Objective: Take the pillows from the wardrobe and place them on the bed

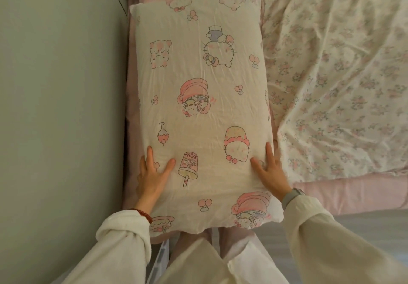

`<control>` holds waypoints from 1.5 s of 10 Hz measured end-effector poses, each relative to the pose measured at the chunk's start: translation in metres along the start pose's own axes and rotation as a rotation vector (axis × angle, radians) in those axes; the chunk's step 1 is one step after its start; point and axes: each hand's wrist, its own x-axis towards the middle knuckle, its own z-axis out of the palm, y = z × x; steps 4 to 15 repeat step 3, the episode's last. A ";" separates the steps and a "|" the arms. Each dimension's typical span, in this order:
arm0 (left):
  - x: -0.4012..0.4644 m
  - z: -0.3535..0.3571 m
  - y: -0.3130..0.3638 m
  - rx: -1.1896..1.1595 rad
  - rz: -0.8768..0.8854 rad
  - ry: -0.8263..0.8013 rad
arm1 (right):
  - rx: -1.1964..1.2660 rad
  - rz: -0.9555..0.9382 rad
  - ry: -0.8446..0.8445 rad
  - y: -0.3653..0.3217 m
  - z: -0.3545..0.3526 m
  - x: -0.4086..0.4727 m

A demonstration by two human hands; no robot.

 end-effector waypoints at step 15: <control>0.006 -0.012 0.064 0.197 0.175 0.189 | -0.014 0.040 0.059 -0.036 -0.023 0.016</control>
